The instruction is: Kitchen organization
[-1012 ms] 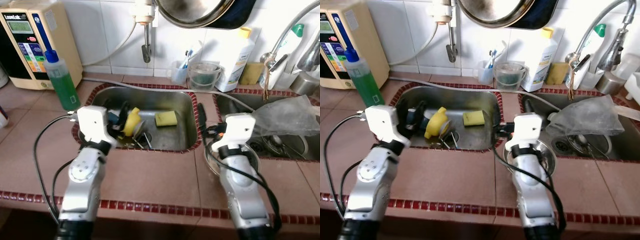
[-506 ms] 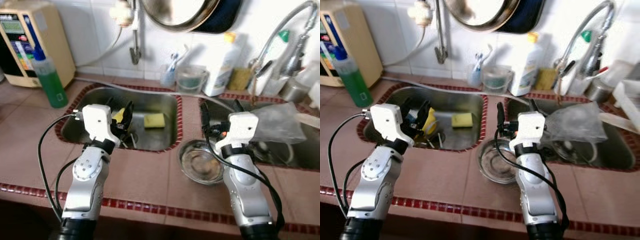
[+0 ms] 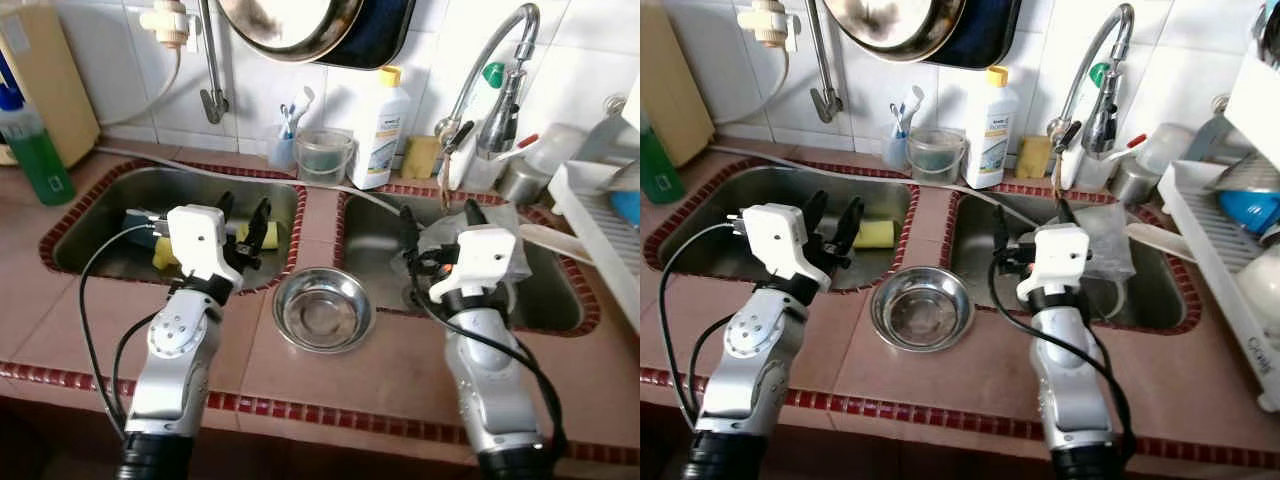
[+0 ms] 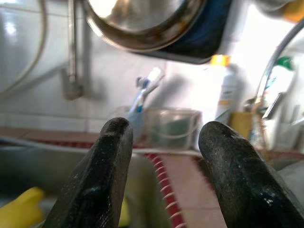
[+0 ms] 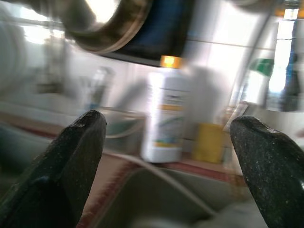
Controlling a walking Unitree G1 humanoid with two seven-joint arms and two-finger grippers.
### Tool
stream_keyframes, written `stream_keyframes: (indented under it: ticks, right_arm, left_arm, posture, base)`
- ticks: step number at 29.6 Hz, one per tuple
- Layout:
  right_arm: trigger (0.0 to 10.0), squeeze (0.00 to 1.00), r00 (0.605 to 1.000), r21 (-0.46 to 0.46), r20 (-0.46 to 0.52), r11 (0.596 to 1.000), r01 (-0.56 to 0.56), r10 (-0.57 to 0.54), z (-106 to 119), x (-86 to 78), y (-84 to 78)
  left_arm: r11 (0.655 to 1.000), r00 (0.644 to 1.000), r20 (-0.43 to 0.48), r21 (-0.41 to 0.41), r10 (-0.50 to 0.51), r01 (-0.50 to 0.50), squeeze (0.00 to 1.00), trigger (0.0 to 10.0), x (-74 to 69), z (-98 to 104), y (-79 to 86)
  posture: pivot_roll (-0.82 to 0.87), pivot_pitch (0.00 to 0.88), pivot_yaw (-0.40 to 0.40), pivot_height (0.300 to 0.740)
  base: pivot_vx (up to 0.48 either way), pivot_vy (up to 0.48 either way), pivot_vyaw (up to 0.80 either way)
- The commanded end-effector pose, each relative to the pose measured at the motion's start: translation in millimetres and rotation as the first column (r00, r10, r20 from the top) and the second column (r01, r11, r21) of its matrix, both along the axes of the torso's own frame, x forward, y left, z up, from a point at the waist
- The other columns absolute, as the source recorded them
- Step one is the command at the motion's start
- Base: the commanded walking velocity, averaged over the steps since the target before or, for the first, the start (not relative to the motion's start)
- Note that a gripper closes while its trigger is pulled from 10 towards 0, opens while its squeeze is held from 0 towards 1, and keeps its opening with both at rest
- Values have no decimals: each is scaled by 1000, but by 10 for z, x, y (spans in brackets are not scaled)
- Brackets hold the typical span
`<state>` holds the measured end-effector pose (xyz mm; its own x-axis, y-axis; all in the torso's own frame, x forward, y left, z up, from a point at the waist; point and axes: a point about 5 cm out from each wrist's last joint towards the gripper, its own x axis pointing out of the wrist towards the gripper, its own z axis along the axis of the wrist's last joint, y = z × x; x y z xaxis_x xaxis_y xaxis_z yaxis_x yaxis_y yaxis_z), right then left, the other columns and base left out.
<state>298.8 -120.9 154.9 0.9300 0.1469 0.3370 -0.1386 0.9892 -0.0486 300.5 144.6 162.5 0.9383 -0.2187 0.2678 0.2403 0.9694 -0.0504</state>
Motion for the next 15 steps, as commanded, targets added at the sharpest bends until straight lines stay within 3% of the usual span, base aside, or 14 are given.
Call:
stream_keyframes:
  ticks: [1,15]
  right_arm:
    - [10000,0,1000,-10,2,1000,7,-7,17,-12,-68]
    - [10000,0,995,-2,-98,999,-35,35,-159,-122,-102]
  left_arm:
    - [1000,1000,18,-17,-25,25,0,10000,-14,54,-39]
    - [987,993,-26,106,-116,118,0,10000,-262,-111,-68]
  posture:
    - [-105,0,-31,740]
    - [-88,46,-59,740]
  base:
    - [0,0,0]
    - [0,0,0]
